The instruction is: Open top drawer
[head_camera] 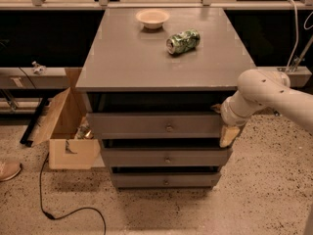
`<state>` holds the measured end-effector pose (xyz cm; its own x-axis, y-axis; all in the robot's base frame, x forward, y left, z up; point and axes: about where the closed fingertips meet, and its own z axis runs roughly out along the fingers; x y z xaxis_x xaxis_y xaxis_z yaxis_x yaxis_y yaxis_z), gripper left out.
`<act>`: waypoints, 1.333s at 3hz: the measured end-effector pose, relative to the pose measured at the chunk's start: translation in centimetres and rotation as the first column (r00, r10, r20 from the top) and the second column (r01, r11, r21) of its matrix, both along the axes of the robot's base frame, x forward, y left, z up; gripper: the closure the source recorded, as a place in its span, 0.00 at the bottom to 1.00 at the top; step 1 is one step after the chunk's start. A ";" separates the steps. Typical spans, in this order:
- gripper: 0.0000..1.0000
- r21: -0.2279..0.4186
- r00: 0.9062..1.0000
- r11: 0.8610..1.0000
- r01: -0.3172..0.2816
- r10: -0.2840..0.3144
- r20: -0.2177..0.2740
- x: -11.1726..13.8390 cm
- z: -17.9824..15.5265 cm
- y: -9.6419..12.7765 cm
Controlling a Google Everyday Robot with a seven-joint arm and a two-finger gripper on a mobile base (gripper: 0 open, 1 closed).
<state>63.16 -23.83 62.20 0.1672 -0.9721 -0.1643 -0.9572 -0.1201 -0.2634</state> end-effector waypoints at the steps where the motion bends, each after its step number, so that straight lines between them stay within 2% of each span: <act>1: 0.42 -0.022 0.999 0.999 0.038 -0.038 0.000 -0.8 0.2 -1.3; 2: 0.73 -0.031 0.999 0.998 0.051 -0.051 0.016 -1.4 1.3 -1.8; 3: 0.95 -0.031 0.999 0.998 0.051 -0.051 0.016 -1.4 1.6 -1.8; 4: 0.00 -0.031 0.999 0.998 0.051 -0.051 0.016 -1.4 1.6 -1.8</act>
Offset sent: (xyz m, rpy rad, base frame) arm -0.0402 -0.0405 0.0541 -0.0703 -0.0974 -0.1012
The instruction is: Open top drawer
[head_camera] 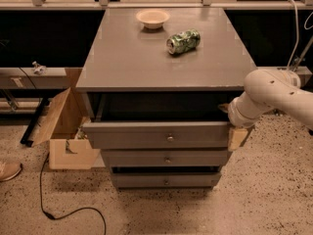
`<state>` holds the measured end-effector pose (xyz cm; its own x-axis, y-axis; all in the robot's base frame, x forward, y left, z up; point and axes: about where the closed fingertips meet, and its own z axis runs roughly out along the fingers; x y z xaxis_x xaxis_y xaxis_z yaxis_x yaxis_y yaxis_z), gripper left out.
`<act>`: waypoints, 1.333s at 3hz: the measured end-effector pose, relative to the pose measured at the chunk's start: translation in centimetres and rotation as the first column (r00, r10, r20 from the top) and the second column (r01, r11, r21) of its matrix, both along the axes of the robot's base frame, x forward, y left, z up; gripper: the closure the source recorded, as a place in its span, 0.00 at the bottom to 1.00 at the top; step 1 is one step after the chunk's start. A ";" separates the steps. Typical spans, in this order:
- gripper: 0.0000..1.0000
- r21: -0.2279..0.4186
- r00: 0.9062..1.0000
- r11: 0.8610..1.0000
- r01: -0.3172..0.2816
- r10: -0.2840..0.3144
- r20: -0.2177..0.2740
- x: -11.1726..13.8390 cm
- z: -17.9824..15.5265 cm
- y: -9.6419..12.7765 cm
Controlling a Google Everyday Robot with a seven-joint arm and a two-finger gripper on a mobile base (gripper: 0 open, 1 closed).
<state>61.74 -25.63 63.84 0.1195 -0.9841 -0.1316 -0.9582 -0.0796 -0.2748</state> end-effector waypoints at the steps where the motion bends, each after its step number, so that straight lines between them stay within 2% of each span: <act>1: 0.00 -0.002 1.000 1.000 -0.001 0.001 -0.009 -0.2 0.0 0.2; 2: 0.00 -0.027 0.995 1.000 -0.008 0.005 -0.096 -1.7 0.1 2.1; 3: 0.02 -0.081 0.974 0.997 0.015 -0.033 -0.226 -3.8 0.5 3.4; 4: 0.25 -0.108 0.950 0.994 0.028 -0.060 -0.306 -4.9 0.5 3.8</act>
Offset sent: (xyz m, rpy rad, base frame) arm -0.0375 0.0457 0.0083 -0.0604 0.2039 0.0122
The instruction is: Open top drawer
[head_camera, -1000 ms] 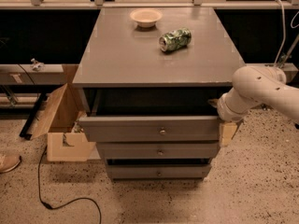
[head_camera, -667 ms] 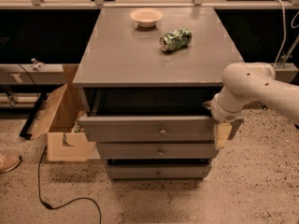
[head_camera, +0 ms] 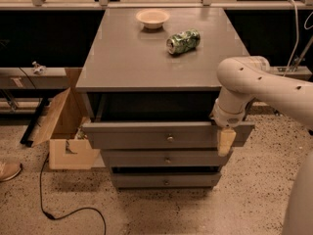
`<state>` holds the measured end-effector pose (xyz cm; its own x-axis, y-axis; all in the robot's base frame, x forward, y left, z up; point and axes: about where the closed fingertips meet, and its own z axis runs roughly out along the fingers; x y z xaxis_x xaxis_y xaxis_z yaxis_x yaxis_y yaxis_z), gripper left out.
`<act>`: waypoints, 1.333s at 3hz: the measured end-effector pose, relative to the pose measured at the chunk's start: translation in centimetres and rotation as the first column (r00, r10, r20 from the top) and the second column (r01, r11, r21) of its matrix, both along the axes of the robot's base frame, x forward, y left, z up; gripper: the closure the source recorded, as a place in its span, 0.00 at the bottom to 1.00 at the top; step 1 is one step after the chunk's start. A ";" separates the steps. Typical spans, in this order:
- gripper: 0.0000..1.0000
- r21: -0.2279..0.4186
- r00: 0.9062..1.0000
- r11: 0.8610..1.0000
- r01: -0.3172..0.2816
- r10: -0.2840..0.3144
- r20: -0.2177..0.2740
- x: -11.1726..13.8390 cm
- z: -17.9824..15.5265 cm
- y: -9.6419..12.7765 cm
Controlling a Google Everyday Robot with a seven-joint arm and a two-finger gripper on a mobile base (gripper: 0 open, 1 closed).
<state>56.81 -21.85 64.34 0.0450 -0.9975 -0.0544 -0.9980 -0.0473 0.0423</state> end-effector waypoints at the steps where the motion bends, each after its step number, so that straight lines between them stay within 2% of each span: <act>1: 0.47 -0.018 0.998 0.999 0.040 -0.041 -0.050 -1.6 0.3 -0.5; 3: 0.94 -0.021 0.997 0.999 0.047 -0.048 -0.059 -1.7 0.6 -0.5; 4: 1.00 -0.021 0.997 0.999 0.047 -0.048 -0.059 -1.7 0.5 -0.5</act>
Offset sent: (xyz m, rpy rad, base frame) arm -0.0580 -0.0245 0.0266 -0.0553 0.0945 -0.1563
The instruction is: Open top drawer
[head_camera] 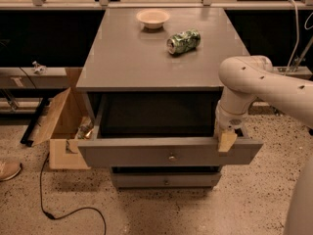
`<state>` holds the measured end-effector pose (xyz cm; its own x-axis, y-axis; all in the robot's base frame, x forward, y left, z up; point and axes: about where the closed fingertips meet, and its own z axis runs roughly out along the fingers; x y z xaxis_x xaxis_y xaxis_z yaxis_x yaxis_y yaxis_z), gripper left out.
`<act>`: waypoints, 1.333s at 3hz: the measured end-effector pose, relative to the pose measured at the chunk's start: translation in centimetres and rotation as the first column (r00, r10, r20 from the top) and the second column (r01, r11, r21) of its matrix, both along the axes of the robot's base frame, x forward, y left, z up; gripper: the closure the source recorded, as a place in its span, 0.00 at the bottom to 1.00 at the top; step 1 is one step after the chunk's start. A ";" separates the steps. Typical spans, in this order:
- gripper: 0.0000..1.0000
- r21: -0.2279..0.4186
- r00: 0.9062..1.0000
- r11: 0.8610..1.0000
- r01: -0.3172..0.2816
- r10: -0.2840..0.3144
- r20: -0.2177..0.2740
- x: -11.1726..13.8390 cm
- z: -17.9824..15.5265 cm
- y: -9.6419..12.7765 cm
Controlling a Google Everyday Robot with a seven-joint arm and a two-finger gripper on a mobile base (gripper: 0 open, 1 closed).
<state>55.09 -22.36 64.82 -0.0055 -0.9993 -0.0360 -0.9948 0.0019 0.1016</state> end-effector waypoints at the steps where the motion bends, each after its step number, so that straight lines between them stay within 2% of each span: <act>1: 1.00 0.012 0.998 0.998 0.064 -0.064 0.002 -2.3 0.3 -0.8; 2: 1.00 0.012 0.998 0.998 0.064 -0.064 0.002 -2.3 0.3 -0.4; 3: 1.00 0.031 0.994 0.994 0.108 -0.108 0.008 -4.0 0.4 -0.8; 4: 1.00 0.031 0.994 0.994 0.108 -0.108 0.008 -3.9 0.4 -0.7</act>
Offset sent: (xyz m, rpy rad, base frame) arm -0.1887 -0.0694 0.0301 0.1649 -0.0600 -0.5329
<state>51.15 -23.02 65.23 -0.1127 -0.9914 -0.0671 -0.9899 0.1062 0.0939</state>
